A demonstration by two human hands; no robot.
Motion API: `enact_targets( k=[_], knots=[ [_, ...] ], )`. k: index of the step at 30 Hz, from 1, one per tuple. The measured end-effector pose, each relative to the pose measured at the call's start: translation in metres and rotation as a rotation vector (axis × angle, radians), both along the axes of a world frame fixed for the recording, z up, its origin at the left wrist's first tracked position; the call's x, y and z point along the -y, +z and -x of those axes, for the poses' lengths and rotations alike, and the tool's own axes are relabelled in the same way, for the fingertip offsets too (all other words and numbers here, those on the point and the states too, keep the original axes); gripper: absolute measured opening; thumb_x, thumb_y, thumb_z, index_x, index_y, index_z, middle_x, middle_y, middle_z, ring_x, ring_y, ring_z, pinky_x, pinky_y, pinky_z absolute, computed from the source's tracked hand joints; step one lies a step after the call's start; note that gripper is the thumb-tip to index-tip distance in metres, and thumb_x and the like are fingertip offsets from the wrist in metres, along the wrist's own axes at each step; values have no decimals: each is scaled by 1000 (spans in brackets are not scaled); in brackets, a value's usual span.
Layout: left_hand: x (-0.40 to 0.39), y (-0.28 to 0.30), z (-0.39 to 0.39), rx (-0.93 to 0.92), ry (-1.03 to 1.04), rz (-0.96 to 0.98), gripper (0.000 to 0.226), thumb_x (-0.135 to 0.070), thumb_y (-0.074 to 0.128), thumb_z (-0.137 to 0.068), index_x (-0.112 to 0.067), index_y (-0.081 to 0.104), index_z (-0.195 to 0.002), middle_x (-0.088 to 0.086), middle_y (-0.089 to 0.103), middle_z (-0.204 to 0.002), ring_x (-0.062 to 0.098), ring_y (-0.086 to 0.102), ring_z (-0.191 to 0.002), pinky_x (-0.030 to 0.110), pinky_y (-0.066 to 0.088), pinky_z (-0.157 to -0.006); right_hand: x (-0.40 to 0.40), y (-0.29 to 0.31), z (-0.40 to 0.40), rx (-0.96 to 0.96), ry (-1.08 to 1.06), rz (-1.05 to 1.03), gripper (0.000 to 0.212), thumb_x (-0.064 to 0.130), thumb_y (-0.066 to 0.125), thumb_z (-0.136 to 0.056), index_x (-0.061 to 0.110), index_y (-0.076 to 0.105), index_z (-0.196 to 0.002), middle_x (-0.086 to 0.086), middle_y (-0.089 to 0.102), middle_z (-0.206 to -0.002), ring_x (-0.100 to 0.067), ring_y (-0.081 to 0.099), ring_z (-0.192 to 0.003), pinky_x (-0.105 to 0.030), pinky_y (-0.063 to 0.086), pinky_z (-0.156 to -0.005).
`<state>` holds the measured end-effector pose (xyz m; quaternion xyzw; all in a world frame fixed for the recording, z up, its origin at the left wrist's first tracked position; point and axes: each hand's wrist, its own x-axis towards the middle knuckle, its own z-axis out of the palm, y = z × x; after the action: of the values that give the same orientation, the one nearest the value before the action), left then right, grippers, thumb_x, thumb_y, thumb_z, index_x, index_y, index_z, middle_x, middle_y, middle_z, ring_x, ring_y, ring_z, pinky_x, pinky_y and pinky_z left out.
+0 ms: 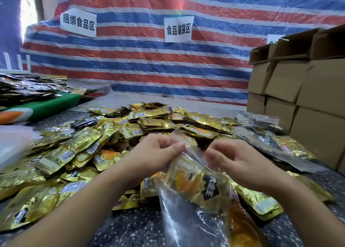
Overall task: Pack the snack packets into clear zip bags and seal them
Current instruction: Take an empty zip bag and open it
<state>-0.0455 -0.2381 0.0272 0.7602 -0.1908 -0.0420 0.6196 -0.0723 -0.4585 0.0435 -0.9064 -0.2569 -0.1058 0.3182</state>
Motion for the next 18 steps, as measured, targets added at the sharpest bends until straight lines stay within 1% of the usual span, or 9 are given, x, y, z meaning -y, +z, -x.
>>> enact_targets(
  k=[2, 4, 5, 7, 9, 12, 15, 17, 18],
  knots=[
    [0, 1, -2, -3, 40, 25, 32, -29, 56, -98, -19, 78, -77, 4, 76, -75, 17, 67, -64, 30, 55, -64, 2, 0, 2, -9, 33, 16, 48, 74, 55, -79, 28, 68, -77, 6, 67, -73, -6, 57, -59, -21, 43, -53],
    [-2, 2, -3, -10, 47, 75, 32, -34, 55, -96, -15, 76, -80, 8, 77, -80, 23, 71, -73, 38, 55, -73, 4, 0, 2, -3, 50, -25, 37, 61, 64, -78, 25, 70, -77, 3, 68, -72, -8, 59, -58, -22, 45, -52],
    [-3, 3, -3, -22, 31, 111, 34, -39, 55, -93, -12, 74, -84, 11, 77, -82, 25, 73, -76, 38, 55, -73, 4, 0, 1, 22, 52, -56, 31, 55, 64, -78, 24, 71, -76, 2, 68, -70, -9, 59, -57, -22, 46, -52],
    [-4, 6, -1, -62, 0, 191, 42, -47, 56, -83, -8, 70, -89, 15, 76, -84, 26, 75, -75, 29, 56, -59, 3, 1, 0, 84, 45, -151, 25, 47, 63, -79, 24, 72, -77, -1, 68, -69, -16, 60, -57, -26, 46, -52],
    [-5, 8, 0, -98, -36, 272, 44, -50, 57, -79, -10, 72, -86, 18, 75, -83, 26, 74, -70, 23, 50, -48, 3, 2, -1, 154, 34, -271, 21, 40, 63, -80, 21, 72, -78, -1, 69, -70, -15, 61, -56, -23, 47, -50],
    [-6, 10, 0, -101, -101, 338, 43, -51, 58, -79, -13, 75, -86, 20, 75, -90, 25, 72, -65, 27, 53, -51, 2, 2, -3, 242, 11, -362, 10, 29, 64, -82, 23, 70, -80, 5, 70, -71, -7, 63, -58, -14, 47, -52],
    [-6, 11, 0, -66, -107, 349, 47, -55, 60, -75, -11, 75, -86, 19, 75, -89, 24, 71, -61, 27, 54, -51, 0, 0, -4, 306, -37, -377, 6, 31, 63, -81, 30, 69, -80, 9, 70, -76, -10, 65, -64, -17, 52, -55],
    [-5, 11, 0, -31, -100, 350, 43, -53, 56, -81, -15, 76, -86, 16, 75, -87, 21, 68, -53, 25, 51, -46, -3, -1, -5, 366, -53, -378, 5, 33, 63, -81, 32, 68, -81, 9, 70, -79, -11, 65, -67, -21, 54, -57],
    [-4, 11, 1, -18, -96, 361, 41, -51, 53, -84, -17, 76, -85, 15, 75, -84, 19, 65, -49, 24, 48, -42, -5, -2, -4, 393, -48, -394, 6, 34, 63, -81, 32, 68, -83, 8, 70, -80, -12, 66, -67, -26, 56, -57]
  ],
)
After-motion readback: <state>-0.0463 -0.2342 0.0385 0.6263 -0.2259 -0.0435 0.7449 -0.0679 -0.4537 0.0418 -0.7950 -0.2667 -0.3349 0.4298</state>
